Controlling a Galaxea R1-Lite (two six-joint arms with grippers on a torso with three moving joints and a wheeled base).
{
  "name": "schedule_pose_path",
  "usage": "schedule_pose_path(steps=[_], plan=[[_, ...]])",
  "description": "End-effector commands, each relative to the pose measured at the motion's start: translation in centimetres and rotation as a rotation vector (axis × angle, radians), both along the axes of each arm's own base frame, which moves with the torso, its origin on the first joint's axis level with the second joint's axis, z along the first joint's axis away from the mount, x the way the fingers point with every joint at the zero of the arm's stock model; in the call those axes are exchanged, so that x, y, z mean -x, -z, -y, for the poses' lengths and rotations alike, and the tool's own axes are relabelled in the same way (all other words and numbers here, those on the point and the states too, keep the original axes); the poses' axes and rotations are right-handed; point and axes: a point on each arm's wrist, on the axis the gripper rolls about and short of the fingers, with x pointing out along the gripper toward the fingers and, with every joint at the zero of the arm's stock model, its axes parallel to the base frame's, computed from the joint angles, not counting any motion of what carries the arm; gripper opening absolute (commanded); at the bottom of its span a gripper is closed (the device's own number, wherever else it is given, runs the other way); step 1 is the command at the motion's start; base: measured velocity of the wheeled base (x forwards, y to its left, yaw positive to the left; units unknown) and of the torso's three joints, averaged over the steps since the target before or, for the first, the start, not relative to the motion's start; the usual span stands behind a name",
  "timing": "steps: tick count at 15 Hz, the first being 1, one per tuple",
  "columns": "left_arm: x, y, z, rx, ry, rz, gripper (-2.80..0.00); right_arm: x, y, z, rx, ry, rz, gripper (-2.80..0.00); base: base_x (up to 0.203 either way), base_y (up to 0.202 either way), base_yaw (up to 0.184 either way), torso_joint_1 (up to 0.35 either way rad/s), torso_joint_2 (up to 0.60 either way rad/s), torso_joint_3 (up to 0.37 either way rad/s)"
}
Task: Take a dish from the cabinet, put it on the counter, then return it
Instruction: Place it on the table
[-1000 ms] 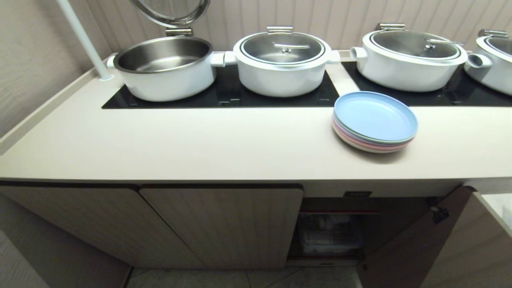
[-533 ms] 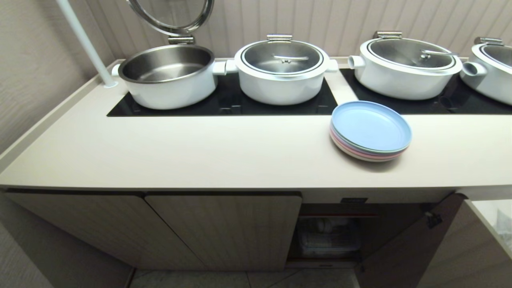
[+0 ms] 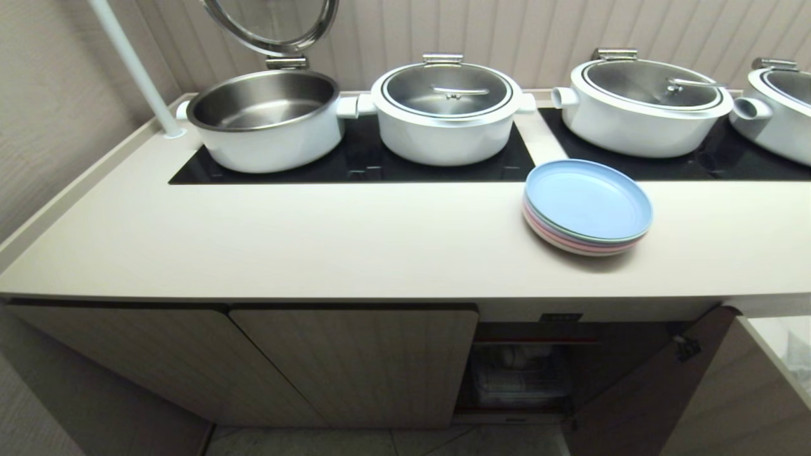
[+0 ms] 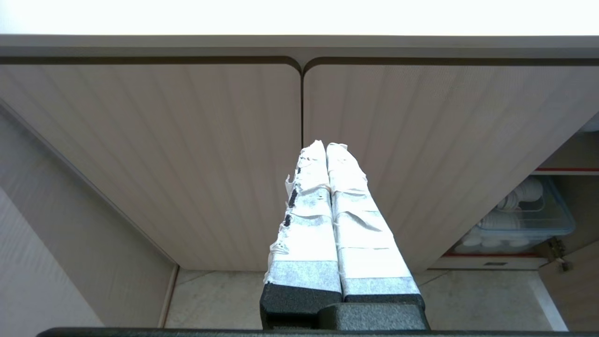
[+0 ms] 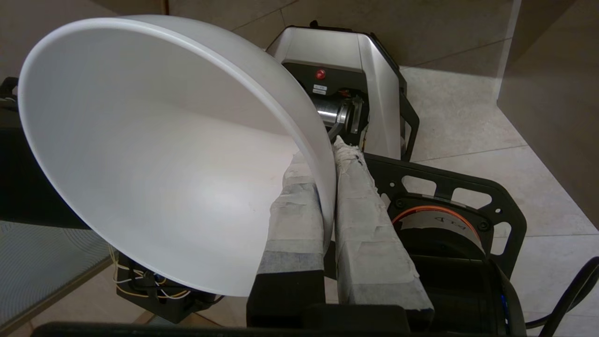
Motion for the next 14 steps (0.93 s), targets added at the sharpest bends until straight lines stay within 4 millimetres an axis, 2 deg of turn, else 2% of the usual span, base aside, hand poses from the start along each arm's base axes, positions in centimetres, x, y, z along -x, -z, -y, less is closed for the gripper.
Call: schedule_pose_path(steps=[1,14], plan=[[0.00,0.00,0.00,0.000,0.000,0.001,-2.80,-0.02,0.08,-0.02,0.001,-0.006,-0.010,-2.80,0.000,0.000,0.000,0.000,0.00,0.000],[0.00,0.00,0.00,0.000,0.002,0.001,-2.80,0.59,0.49,0.13,0.040,-0.029,-0.061,-2.80,0.000,0.000,0.000,0.000,0.00,0.000]])
